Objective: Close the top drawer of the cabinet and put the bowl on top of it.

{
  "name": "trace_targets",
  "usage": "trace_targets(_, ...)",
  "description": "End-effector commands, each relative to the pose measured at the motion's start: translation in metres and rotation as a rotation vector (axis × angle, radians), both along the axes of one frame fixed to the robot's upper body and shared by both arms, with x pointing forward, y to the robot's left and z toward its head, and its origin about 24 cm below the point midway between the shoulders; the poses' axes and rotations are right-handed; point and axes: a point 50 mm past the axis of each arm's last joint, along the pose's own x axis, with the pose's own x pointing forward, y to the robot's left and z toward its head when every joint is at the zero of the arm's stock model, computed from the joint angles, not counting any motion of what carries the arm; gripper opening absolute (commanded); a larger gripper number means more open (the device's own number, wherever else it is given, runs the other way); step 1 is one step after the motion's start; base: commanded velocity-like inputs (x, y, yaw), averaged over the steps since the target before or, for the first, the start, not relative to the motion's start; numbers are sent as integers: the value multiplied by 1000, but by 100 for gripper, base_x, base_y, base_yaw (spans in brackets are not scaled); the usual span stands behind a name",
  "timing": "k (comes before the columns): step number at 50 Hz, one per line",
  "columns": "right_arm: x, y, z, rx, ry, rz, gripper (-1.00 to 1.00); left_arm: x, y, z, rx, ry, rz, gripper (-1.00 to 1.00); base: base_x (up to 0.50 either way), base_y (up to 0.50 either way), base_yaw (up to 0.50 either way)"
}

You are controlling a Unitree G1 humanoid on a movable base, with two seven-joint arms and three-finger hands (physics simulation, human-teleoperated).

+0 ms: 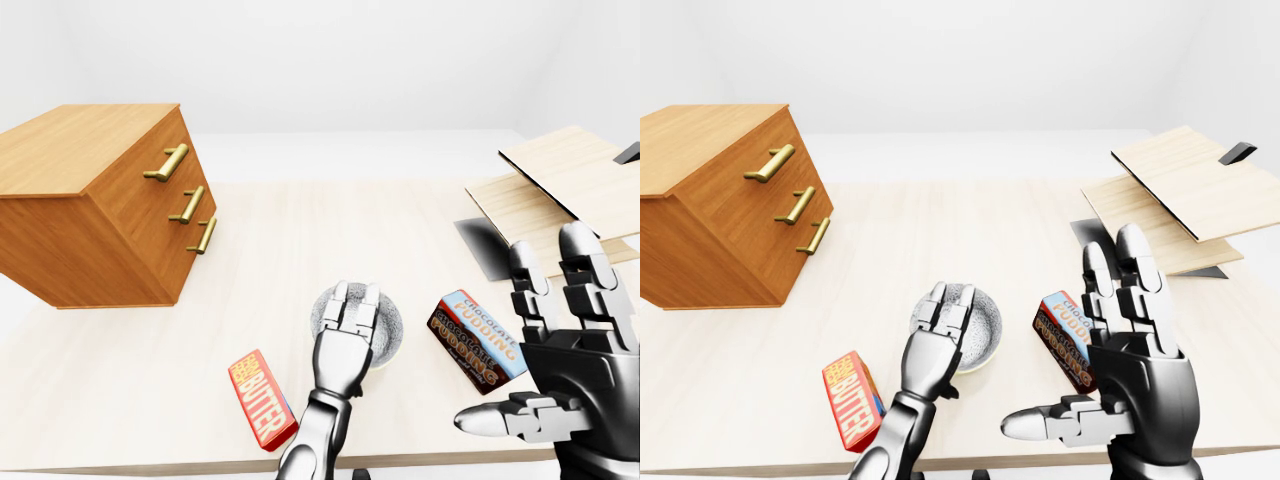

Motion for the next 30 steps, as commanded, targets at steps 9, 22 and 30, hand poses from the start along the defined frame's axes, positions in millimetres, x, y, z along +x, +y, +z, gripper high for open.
trace_targets(9, 0, 0, 0, 2, 0, 0, 100, 3, 0, -8, 15, 24, 15, 100, 0, 0, 0)
trace_targets(22, 0, -1, 2, -1, -14, -4, 100, 1, -3, -9, 39, 24, -3, -100, 0, 0, 0)
trace_targets(30, 3, -1, 1, -1, -9, -3, 100, 1, -1, -12, 56, 32, -3, -100, 0, 0, 0)
